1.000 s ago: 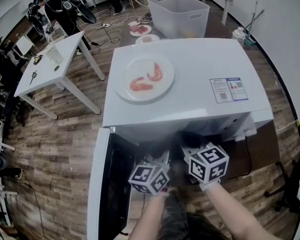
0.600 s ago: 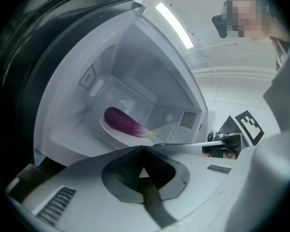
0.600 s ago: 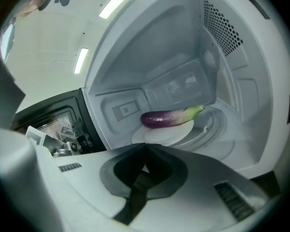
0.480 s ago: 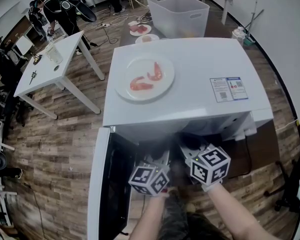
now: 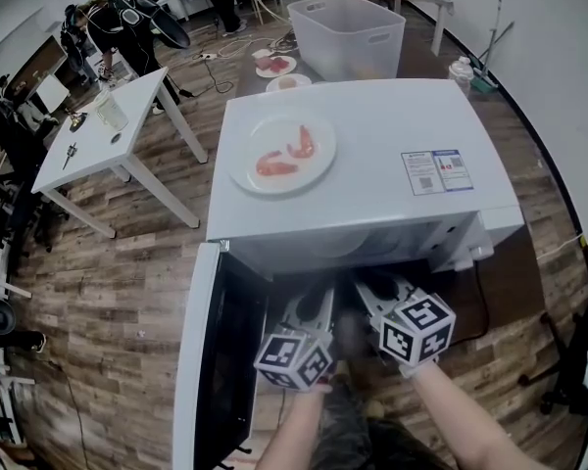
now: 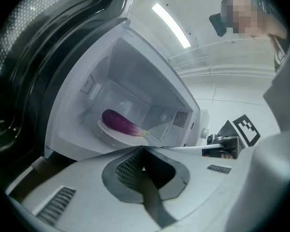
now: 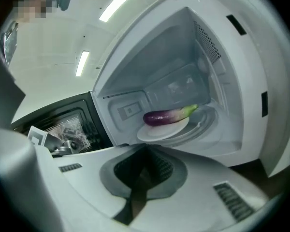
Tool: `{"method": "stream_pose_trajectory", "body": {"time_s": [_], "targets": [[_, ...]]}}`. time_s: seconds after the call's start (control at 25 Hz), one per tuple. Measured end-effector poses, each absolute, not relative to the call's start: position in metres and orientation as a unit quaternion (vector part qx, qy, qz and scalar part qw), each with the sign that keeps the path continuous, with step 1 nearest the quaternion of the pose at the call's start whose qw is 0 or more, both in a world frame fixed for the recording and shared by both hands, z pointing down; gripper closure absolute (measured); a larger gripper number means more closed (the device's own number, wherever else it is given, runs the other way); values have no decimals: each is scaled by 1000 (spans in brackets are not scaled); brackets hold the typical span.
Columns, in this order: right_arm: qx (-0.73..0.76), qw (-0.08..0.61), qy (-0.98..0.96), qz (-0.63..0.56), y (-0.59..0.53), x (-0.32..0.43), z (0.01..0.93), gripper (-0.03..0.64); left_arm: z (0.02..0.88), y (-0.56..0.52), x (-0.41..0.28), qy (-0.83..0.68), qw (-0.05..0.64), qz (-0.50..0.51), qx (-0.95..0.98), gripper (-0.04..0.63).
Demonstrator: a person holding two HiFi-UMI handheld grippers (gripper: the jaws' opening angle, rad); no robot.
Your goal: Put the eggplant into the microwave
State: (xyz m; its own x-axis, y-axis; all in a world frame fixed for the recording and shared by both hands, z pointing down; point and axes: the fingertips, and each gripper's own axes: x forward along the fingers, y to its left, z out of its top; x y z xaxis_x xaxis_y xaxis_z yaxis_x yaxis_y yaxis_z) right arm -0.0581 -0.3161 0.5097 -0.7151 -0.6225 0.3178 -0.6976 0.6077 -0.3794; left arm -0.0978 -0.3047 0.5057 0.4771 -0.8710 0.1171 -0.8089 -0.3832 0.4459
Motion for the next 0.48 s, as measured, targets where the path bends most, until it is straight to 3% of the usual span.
{"method": "stream_pose_trajectory", "body": {"time_s": [0.48], "targets": [[356, 86, -908, 205, -275, -50, 476, 618, 476, -264, -92, -508, 209, -60, 833, 595]]}}
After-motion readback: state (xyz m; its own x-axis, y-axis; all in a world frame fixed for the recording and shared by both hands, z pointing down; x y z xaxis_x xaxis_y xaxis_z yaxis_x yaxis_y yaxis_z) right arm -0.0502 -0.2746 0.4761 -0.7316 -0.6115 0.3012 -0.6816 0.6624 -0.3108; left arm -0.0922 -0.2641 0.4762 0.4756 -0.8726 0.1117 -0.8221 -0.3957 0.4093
